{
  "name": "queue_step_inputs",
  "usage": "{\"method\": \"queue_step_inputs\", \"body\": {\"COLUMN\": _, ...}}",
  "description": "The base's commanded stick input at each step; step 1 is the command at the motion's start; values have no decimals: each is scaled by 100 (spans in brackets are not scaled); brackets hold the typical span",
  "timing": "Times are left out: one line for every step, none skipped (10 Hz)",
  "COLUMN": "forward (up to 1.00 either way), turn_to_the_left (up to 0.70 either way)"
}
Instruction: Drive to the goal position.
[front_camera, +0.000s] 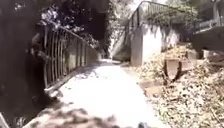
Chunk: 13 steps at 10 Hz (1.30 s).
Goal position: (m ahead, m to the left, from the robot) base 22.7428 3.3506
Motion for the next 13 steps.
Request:
{"method": "queue_step_inputs", "body": {"forward": 50, "turn_to_the_left": 0}}
{"method": "queue_step_inputs", "body": {"forward": 50, "turn_to_the_left": 0}}
{"method": "queue_step_inputs", "body": {"forward": 50, "turn_to_the_left": 0}}
{"method": "queue_step_inputs", "body": {"forward": 50, "turn_to_the_left": 0}}
{"method": "queue_step_inputs", "body": {"forward": 50, "turn_to_the_left": 0}}
{"method": "queue_step_inputs", "body": {"forward": 50, "turn_to_the_left": 0}}
{"method": "queue_step_inputs", "body": {"forward": 50, "turn_to_the_left": 0}}
{"method": "queue_step_inputs", "body": {"forward": 50, "turn_to_the_left": 0}}
{"method": "queue_step_inputs", "body": {"forward": 50, "turn_to_the_left": 0}}
{"method": "queue_step_inputs", "body": {"forward": 50, "turn_to_the_left": 0}}
{"method": "queue_step_inputs", "body": {"forward": 50, "turn_to_the_left": 0}}
{"method": "queue_step_inputs", "body": {"forward": 50, "turn_to_the_left": 0}}
{"method": "queue_step_inputs", "body": {"forward": 50, "turn_to_the_left": 0}}
